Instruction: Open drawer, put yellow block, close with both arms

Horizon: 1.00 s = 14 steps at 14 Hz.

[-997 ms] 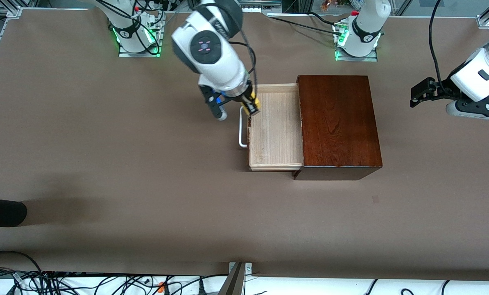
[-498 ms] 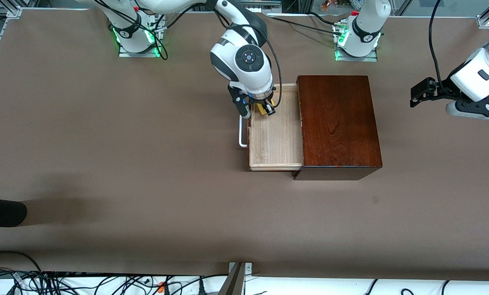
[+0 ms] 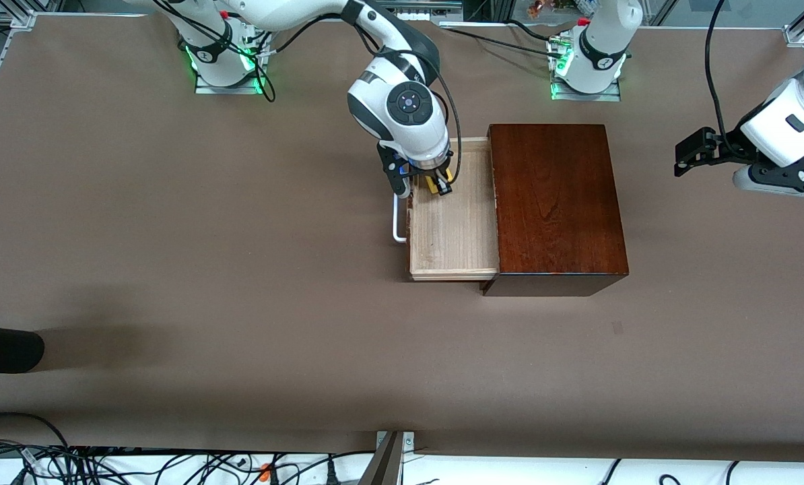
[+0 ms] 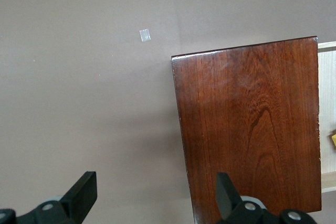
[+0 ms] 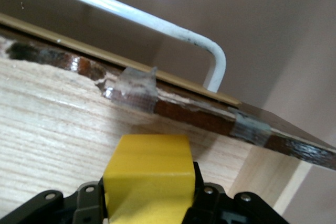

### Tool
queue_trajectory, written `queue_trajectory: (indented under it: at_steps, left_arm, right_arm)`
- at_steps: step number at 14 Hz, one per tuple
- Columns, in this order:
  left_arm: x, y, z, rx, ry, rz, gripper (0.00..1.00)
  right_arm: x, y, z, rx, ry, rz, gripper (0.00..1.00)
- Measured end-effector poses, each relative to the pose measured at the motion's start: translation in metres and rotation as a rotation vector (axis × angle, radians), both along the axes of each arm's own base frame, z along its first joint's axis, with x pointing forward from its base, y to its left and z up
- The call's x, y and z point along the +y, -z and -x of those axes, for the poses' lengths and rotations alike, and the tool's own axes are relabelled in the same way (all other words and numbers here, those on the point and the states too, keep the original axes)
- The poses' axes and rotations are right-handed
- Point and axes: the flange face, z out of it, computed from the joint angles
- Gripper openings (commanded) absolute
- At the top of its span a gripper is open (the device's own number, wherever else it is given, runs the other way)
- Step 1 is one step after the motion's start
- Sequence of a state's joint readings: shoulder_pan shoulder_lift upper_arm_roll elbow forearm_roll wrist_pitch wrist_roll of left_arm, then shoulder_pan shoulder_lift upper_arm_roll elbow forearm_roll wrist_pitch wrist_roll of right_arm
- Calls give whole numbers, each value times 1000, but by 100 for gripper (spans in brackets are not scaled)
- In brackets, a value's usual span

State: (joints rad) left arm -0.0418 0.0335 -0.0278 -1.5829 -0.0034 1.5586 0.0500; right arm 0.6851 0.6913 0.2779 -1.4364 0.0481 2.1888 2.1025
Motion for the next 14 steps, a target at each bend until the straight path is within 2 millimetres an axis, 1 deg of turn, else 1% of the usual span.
queue_trajectory:
  at_steps: [1, 2, 3, 5, 8, 10, 12, 13, 14]
  left_arm:
    - [0, 0, 0, 0, 0, 0, 100]
    - [0, 0, 0, 0, 0, 0, 100]
    - [0, 0, 0, 0, 0, 0, 100]
    - [0, 0, 0, 0, 0, 0, 100]
    - [0, 0, 0, 0, 0, 0, 100]
    - [0, 0, 0, 0, 0, 0, 100]
    - [0, 0, 0, 0, 0, 0, 100]
    - [0, 0, 0, 0, 0, 0, 100]
    - [0, 0, 0, -1, 0, 0, 100]
  right_arm:
    - [-2, 2, -2, 3, 13, 2, 30]
    - [-4, 3, -5, 6, 34, 5, 34]
    - [-6, 4, -8, 9, 54, 6, 44]
    - [-10, 4, -13, 13, 73, 7, 100]
    - [-9, 2, -13, 12, 80, 4, 100]
    - [-7, -8, -16, 1, 82, -9, 100]
    - [-12, -25, -21, -1, 85, -5, 100]
    - [-18, -39, -26, -3, 89, -2, 100]
    - [-27, -58, -34, -13, 88, -3, 100]
